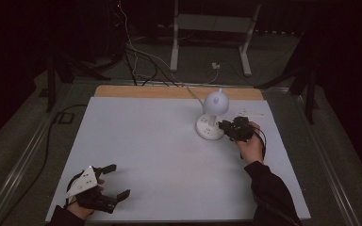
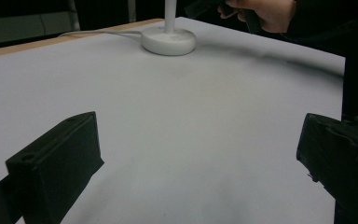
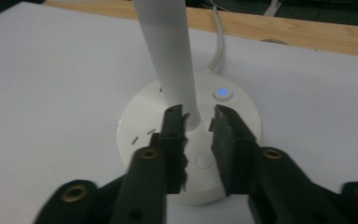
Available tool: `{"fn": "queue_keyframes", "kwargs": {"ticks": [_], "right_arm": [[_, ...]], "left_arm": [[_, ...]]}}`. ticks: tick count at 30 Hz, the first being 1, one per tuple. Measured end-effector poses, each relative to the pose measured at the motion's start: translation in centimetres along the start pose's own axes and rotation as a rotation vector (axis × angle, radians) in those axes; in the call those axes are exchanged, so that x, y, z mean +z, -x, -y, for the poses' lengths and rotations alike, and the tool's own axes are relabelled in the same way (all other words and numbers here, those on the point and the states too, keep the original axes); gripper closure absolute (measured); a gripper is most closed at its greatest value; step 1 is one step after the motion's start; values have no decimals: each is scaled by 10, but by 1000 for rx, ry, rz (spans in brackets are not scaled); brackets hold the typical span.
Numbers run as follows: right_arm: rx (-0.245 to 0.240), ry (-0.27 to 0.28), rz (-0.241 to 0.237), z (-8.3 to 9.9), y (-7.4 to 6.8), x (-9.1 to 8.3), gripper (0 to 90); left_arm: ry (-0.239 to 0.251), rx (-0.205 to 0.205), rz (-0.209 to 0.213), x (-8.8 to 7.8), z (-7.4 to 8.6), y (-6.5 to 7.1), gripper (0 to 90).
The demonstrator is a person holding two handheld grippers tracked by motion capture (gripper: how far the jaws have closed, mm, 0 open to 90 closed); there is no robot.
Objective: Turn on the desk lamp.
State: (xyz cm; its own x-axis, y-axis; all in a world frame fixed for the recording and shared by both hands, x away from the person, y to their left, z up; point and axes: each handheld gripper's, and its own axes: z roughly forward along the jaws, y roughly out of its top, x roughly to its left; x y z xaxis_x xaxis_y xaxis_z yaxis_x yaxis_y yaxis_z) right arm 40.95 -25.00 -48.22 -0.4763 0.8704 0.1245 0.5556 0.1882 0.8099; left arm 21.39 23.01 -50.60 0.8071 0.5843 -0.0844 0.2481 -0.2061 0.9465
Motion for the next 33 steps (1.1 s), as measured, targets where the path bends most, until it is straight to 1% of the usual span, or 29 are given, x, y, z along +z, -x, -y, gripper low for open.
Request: {"fn": "queue_keyframes", "kwargs": {"ticks": [1, 2, 3, 4, 6, 9, 10, 13, 22, 28, 31, 33], "right_arm": [[0, 0, 0, 0, 0, 0, 785], [-10, -9, 2, 1, 0, 2, 832], [-11, -12, 3, 1, 0, 3, 851], [-11, -12, 3, 1, 0, 3, 851], [-11, -25, 5, 2, 0, 5, 895], [-3, -35, 0, 3, 0, 5, 900], [-13, -45, -1, 4, 0, 7, 900], [-24, -47, 2, 5, -1, 9, 900], [-41, -49, 28, 8, -2, 13, 900], [-46, -50, 38, 10, -2, 16, 900], [-43, -53, 41, 11, -2, 17, 900], [-49, -57, 45, 11, -2, 18, 900]], "left_arm": [[4, -4, 1, 0, 0, 0, 3], [7, -9, 2, 0, 0, 0, 3], [5, -8, 1, 0, 0, 0, 3], [3, -6, 0, 0, 0, 0, 3], [4, -6, 1, 0, 0, 0, 3], [1, -4, 1, 0, 0, 0, 3], [-3, -1, 2, 0, 0, 0, 3], [2, -5, 2, 0, 0, 0, 3], [-3, 0, 2, 0, 0, 0, 3], [-2, -2, 2, 0, 0, 0, 3], [3, -15, 4, 0, 0, 0, 3], [-1, -9, 4, 0, 0, 0, 3]]}}
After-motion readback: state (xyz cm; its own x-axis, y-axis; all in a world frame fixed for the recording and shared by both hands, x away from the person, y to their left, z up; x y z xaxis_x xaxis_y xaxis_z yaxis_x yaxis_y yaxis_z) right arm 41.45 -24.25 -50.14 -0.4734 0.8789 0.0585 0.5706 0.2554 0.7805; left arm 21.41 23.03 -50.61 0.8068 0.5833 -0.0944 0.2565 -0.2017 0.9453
